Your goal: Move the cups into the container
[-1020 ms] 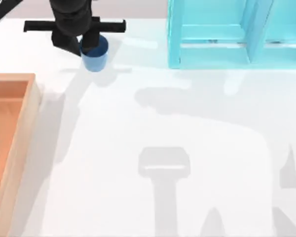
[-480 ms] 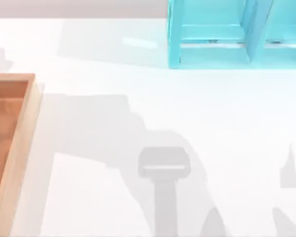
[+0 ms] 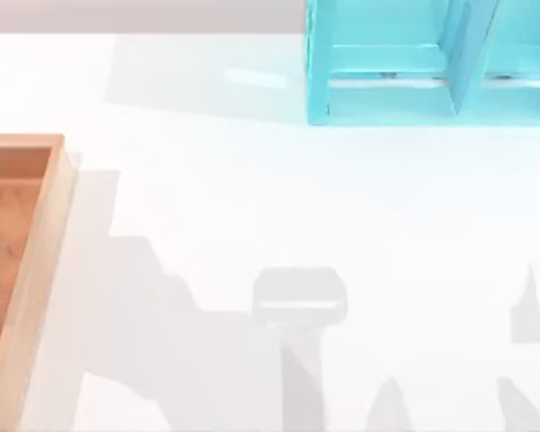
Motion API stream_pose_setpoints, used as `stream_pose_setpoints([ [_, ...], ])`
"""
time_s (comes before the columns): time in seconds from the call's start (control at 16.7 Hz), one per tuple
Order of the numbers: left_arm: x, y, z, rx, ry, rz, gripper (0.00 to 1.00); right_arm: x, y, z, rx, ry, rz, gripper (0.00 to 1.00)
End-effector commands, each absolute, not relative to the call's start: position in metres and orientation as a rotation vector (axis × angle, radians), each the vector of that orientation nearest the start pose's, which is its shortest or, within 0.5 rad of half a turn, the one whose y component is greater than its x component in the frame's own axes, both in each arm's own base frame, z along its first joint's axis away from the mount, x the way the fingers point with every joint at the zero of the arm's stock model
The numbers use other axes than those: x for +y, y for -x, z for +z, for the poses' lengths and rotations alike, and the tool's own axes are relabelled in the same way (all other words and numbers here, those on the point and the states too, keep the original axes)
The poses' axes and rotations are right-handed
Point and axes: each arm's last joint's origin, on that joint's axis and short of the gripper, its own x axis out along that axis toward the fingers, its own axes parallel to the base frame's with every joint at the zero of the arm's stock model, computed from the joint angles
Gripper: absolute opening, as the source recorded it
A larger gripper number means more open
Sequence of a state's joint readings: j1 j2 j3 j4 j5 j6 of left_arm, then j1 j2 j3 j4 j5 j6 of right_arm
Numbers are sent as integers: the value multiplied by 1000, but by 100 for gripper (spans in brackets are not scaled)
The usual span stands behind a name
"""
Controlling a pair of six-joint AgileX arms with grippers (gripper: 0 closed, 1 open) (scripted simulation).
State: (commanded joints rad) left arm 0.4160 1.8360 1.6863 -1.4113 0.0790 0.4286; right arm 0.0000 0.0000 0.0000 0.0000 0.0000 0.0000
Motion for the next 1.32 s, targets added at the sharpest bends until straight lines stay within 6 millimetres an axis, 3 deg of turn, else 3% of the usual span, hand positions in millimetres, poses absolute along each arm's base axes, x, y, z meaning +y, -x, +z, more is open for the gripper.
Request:
stream_pose_setpoints([
  [0.42, 141, -318, 275, 1528, 40, -62, 0, -1, -106, 160, 0, 0, 0, 100],
  [0.9, 132, -318, 221, 1530, 47, -60, 0, -1, -106, 160, 0, 0, 0, 100],
  [1.2, 130, -318, 215, 1530, 46, -61, 0, -1, -106, 160, 0, 0, 0, 100],
  [1.32, 130, -318, 215, 1530, 46, -61, 15, -1, -106, 160, 0, 0, 0, 100],
])
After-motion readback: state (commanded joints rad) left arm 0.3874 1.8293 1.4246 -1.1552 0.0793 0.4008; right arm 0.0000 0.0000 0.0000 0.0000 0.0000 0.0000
